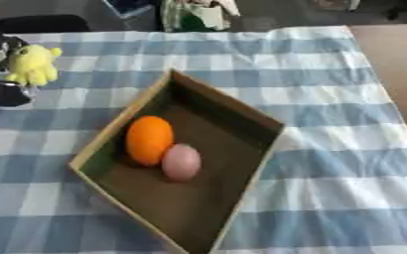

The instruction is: Pick up objects on the table and place them in the box.

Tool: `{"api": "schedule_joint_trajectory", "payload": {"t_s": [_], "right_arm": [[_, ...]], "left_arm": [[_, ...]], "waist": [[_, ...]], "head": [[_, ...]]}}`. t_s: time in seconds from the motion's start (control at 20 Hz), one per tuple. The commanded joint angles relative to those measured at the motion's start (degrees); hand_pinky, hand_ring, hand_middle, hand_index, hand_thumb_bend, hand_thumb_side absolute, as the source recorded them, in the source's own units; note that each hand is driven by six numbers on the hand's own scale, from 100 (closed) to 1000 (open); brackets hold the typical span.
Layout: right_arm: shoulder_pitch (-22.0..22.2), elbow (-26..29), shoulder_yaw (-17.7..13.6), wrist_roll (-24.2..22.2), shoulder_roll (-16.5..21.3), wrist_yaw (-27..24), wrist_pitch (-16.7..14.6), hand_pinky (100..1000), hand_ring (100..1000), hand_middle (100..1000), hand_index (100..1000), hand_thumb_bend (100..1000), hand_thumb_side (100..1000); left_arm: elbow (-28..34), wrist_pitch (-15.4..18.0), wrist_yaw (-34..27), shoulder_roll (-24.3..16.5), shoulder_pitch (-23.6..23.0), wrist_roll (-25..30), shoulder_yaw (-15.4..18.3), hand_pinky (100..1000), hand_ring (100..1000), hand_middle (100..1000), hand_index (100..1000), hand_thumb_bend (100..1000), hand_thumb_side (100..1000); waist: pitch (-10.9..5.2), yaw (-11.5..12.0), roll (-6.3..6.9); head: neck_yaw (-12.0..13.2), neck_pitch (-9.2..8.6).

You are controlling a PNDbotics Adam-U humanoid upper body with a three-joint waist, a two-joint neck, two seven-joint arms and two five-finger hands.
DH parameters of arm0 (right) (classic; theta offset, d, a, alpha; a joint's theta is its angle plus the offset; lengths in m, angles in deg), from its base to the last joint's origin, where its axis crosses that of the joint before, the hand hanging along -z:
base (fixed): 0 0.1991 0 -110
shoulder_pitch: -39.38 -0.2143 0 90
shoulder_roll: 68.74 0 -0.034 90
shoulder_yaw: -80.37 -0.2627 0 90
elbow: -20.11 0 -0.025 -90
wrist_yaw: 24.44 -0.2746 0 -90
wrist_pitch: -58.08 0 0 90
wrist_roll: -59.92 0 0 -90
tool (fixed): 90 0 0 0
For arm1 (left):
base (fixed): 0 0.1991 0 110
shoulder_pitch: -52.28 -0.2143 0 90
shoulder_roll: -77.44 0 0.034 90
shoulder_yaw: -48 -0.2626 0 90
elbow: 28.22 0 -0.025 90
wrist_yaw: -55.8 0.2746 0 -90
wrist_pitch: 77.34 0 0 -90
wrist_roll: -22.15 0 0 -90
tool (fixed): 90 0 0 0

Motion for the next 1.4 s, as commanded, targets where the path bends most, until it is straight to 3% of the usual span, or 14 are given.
{"api": "schedule_joint_trajectory", "payload": {"t_s": [0.05, 0.3, 0.55, 0.9, 1.4], "right_arm": [[-0.82, 0.53, -0.16, 0.43, 1.37, 0.26, -0.08, 821, 635, 494, 758, 100, 668], [-0.96, 0.69, 0.1, 0.59, 1.27, 0.12, -0.06, 821, 635, 495, 758, 100, 667], [-0.82, 0.88, 0.23, 0.63, 1.07, 0.08, 0.22, 821, 635, 495, 758, 100, 667], [-0.62, 1.11, 0.4, 0.61, 0.92, 0.04, 0.64, 821, 635, 494, 759, 100, 667], [-0.49, 1.25, 0.48, 0.27, 0.97, 0.1, 1.09, 822, 635, 493, 760, 100, 667]], "left_arm": [[6.97, 1.62, -1.55, -2.23, 1.66, 1.72, -0.98, 336, 575, 472, 551, 100, 275], [16.94, 4.44, -4.16, -1.51, 3.85, 4.59, -4.27, 337, 575, 473, 552, 100, 278], [22.29, 6.39, -6.5, 0.52, 6.43, 7.81, -7.58, 338, 573, 474, 554, 100, 277], [22.95, 10.2, -10.35, 3.98, 10.06, 11.35, -13.92, 342, 574, 480, 563, 100, 270], [21.68, 10.62, -10.33, 5.26, 9.89, 16.01, -19.5, 351, 581, 493, 572, 100, 255]], "waist": [[-1.54, 0.08, 0.07], [-1.85, -0.1, 0.25], [-2.2, -0.2, 0.47], [-2.51, -0.39, 0.81], [-2.2, -0.68, 1.29]], "head": [[-0.63, 0.5], [-2.17, 1.08], [-2.45, 1.26], [-2.28, 1.24], [-1.63, 1.15]]}}
